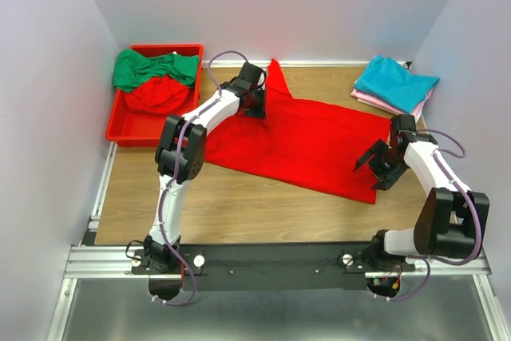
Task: Fold and stack the t-shirts
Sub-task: Fold the tshirt
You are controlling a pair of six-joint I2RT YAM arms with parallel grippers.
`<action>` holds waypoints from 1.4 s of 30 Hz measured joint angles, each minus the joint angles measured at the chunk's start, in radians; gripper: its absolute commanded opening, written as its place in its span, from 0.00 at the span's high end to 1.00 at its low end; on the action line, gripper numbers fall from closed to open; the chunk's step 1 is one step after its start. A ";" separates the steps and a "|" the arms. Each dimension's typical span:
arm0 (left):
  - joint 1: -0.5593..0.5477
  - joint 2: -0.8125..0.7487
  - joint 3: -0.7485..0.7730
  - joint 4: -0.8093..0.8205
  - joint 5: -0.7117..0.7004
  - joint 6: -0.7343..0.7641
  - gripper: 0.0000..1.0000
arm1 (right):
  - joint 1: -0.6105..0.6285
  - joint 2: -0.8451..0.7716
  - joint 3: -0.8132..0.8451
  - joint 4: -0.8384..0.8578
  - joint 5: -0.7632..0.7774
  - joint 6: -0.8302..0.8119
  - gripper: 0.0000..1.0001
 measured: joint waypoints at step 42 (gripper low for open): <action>0.064 -0.235 -0.541 0.349 0.024 0.029 0.26 | 0.000 0.258 0.063 0.278 -0.092 -0.119 0.20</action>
